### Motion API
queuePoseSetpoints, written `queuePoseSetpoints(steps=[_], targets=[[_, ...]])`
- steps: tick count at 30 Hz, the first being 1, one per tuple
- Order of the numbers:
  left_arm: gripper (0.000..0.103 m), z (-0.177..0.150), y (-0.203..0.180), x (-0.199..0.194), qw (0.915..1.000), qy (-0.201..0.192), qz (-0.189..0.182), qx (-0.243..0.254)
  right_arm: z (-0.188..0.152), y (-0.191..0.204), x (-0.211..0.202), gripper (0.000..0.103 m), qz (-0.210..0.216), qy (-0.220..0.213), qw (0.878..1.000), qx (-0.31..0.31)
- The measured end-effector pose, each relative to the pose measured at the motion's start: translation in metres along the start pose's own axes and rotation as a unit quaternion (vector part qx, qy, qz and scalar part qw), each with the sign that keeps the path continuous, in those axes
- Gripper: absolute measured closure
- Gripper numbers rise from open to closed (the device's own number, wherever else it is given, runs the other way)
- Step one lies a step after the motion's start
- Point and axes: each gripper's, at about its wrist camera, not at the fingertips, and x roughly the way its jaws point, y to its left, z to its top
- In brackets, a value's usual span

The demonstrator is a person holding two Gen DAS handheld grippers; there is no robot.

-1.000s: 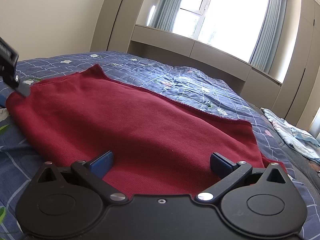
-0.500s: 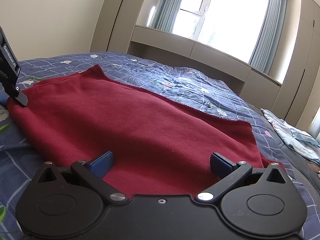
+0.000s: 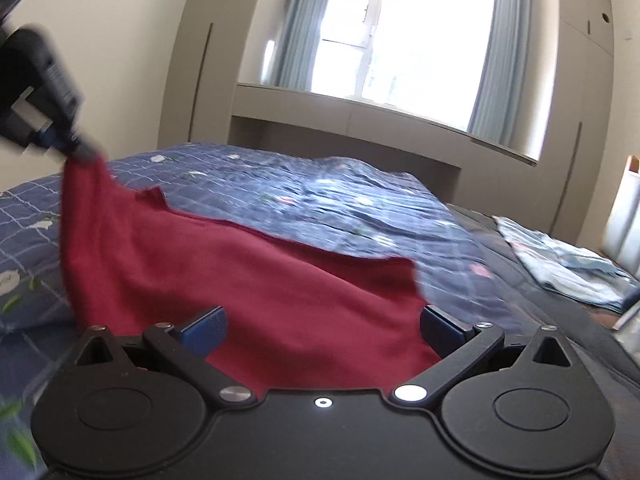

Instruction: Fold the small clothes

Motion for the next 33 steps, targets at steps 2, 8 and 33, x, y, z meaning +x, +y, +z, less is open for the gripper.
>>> queuePoseSetpoints(steps=[2, 8, 33], targets=[[0.092, 0.009, -0.037, 0.001, 0.9983, 0.005, -0.026, 0.053, -0.009, -0.019, -0.017, 0.001, -0.012, 0.011, 1.0, 0.007], [0.093, -0.017, -0.159, -0.003, 0.9604, 0.035, -0.125, 0.246, -0.043, -0.061, -0.066, 0.001, -0.069, 0.038, 0.997, 0.019], [0.007, -0.101, -0.127, -0.02, 0.9709, 0.049, -0.102, 0.211, -0.012, -0.135, 0.0, 0.011, 0.097, 0.034, 0.977, 0.187]])
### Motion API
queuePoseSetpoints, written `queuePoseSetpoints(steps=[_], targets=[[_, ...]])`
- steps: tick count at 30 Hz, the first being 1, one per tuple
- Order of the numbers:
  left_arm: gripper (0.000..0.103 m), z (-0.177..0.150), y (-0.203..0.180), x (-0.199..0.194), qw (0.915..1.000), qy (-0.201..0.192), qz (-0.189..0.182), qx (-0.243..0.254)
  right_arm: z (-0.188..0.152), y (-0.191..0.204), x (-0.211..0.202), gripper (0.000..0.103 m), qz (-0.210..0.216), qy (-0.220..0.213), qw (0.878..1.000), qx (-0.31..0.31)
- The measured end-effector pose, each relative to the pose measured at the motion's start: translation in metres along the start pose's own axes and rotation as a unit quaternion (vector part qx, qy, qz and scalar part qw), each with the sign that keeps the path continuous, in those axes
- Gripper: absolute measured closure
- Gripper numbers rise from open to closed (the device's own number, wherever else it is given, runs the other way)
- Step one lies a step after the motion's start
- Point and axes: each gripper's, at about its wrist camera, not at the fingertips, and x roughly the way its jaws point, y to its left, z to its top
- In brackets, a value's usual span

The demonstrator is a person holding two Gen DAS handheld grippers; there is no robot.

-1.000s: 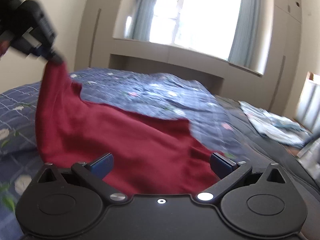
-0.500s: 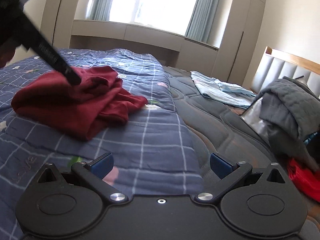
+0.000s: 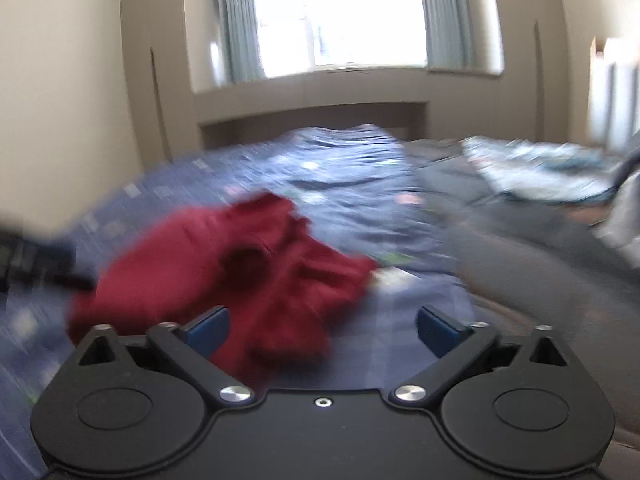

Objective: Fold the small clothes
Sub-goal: 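Grasp the folded sweater with the left gripper while the right gripper pinches its top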

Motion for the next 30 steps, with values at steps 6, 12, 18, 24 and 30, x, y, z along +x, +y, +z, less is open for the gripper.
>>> queuePoseSetpoints(steps=[6, 12, 18, 24, 30], targets=[[0.007, -0.031, -0.001, 0.004, 0.9959, -0.006, 0.076, 0.05, 0.036, 0.006, 0.074, 0.032, 0.084, 0.044, 0.994, 0.046], [0.019, -0.038, -0.022, 0.018, 0.989, -0.009, 0.082, 0.123, 0.053, 0.004, 0.134, 0.038, 0.091, 0.094, 0.988, 0.075], [0.06, -0.038, -0.031, 0.037, 0.9851, 0.008, 0.082, 0.151, 0.051, -0.011, 0.166, 0.04, 0.102, 0.134, 0.979, 0.119], [0.098, -0.038, -0.027, 0.036, 0.99, 0.01, 0.057, 0.129, 0.053, -0.006, 0.163, 0.088, 0.115, 0.133, 0.979, 0.108], [0.099, -0.028, -0.023, 0.015, 0.993, -0.01, 0.044, 0.109, 0.074, -0.005, 0.129, 0.093, 0.12, 0.088, 0.984, 0.094]])
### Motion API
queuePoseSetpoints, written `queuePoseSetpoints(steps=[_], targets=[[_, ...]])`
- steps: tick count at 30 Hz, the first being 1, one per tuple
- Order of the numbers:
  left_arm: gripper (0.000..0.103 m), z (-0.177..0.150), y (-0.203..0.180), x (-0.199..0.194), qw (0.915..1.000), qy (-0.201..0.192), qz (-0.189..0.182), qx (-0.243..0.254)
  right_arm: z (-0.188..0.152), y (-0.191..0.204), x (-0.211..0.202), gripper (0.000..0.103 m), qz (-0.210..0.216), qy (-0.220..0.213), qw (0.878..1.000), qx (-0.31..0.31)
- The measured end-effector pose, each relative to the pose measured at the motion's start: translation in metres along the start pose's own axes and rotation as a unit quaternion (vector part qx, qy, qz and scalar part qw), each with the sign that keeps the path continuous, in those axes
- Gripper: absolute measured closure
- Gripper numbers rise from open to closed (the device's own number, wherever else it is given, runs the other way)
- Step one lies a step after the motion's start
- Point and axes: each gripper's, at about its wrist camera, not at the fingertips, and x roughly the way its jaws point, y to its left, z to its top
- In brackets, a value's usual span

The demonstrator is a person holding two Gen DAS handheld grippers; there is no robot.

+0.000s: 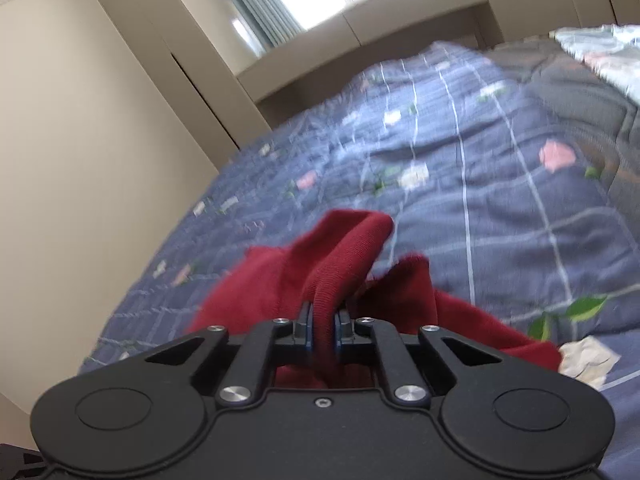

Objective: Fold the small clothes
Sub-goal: 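Grasp the folded sweater with the left gripper while the right gripper pinches its top, then open both grippers and release the red sweater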

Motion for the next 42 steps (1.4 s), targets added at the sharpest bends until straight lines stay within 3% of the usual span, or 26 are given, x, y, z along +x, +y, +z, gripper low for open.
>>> queuePoseSetpoints(steps=[4, 10, 15, 23, 28, 30, 32, 33, 34, 35, 36, 38, 42], targets=[[0.099, 0.006, -0.005, -0.004, 0.9999, 0.002, -0.016, -0.003, 0.003, 0.003, -0.025, 0.093, -0.019, -0.014, 1.0, -0.014], [0.099, -0.002, -0.006, 0.017, 0.9968, 0.051, -0.046, -0.04, -0.025, -0.024, -0.02, 0.093, -0.06, 0.017, 0.998, -0.012], [0.099, -0.001, -0.001, 0.011, 0.9956, 0.049, -0.056, -0.056, -0.044, -0.047, -0.026, 0.094, -0.049, 0.0, 0.998, 0.044], [0.099, 0.003, -0.004, 0.008, 0.9955, 0.047, -0.06, -0.056, -0.037, -0.04, -0.041, 0.096, -0.057, -0.015, 0.998, 0.029], [0.099, 0.001, -0.006, 0.015, 0.9945, 0.056, -0.066, -0.059, -0.044, -0.048, -0.038, 0.096, -0.066, -0.002, 0.997, 0.037], [0.096, -0.002, -0.004, 0.016, 0.9937, 0.058, -0.07, -0.065, -0.049, -0.048, -0.034, 0.088, -0.076, 0.0, 0.997, 0.034], [0.086, -0.005, 0.005, 0.015, 0.9902, 0.062, -0.088, -0.089, -0.053, -0.043, -0.037, 0.076, -0.093, -0.007, 0.995, 0.022], [0.071, -0.006, 0.011, 0.013, 0.9881, 0.063, -0.097, -0.101, -0.053, -0.039, -0.039, 0.072, -0.101, -0.012, 0.995, 0.012], [0.047, -0.007, 0.018, 0.01, 0.9858, 0.063, -0.105, -0.115, -0.054, -0.034, -0.043, 0.07, -0.112, -0.019, 0.994, -0.004], [0.035, -0.007, 0.025, 0.007, 0.9844, 0.059, -0.105, -0.128, -0.055, -0.028, -0.045, 0.058, -0.124, -0.026, 0.992, -0.019], [0.016, -0.007, 0.031, 0.004, 0.9835, 0.054, -0.1, -0.14, -0.055, -0.023, -0.048, 0.035, -0.137, -0.034, 0.99, -0.031], [0.011, -0.008, 0.045, -0.002, 0.983, 0.035, -0.079, -0.162, -0.056, -0.011, -0.053, 0.013, -0.159, -0.059, 0.984, -0.057], [0.005, -0.001, 0.066, 0.007, 0.9823, 0.039, -0.018, -0.182, -0.055, 0.012, -0.047, 0.003, -0.178, -0.078, 0.976, -0.101]])
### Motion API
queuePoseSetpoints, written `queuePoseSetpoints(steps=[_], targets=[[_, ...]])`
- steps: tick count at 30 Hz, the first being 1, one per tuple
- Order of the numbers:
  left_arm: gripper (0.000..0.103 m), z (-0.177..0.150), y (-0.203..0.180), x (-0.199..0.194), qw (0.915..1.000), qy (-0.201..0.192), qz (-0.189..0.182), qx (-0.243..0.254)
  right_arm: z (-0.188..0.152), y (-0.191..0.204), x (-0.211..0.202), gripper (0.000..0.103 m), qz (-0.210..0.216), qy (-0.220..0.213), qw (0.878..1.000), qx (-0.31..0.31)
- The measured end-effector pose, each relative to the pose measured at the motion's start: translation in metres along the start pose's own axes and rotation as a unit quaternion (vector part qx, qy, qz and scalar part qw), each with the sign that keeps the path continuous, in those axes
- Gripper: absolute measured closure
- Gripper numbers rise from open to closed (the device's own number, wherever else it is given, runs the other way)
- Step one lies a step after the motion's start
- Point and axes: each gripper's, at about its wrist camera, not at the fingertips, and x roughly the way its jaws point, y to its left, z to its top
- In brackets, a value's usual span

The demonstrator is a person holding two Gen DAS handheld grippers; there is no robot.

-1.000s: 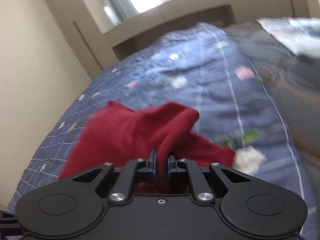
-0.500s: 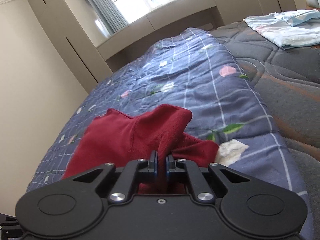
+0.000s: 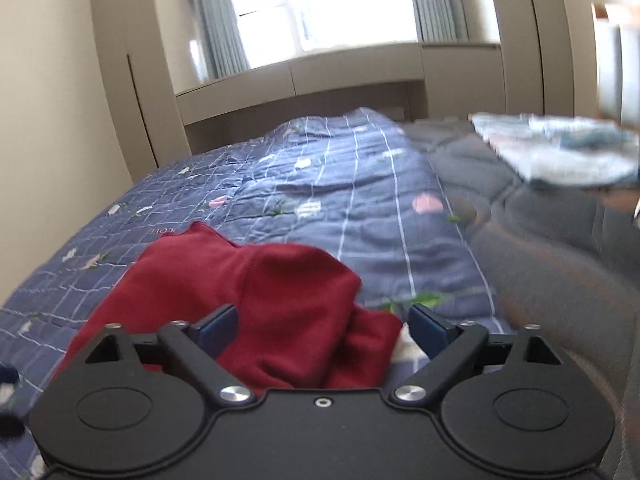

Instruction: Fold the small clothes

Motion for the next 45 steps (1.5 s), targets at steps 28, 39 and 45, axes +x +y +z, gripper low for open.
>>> queuePoseSetpoints(steps=[28, 39, 45], targets=[[0.0, -0.003, 0.051, 0.055, 0.9865, 0.074, 0.033, -0.142, -0.027, 0.0, -0.032, 0.002, 0.005, -0.004, 0.999, 0.054], [0.0, -0.011, 0.051, 0.038, 0.9832, 0.089, 0.049, -0.151, -0.077, 0.06, -0.089, 0.054, 0.089, 0.049, 0.995, 0.003], [0.0, -0.008, 0.046, 0.034, 0.9844, 0.092, 0.06, -0.137, -0.072, 0.066, -0.086, 0.093, 0.077, 0.037, 0.996, -0.006]])
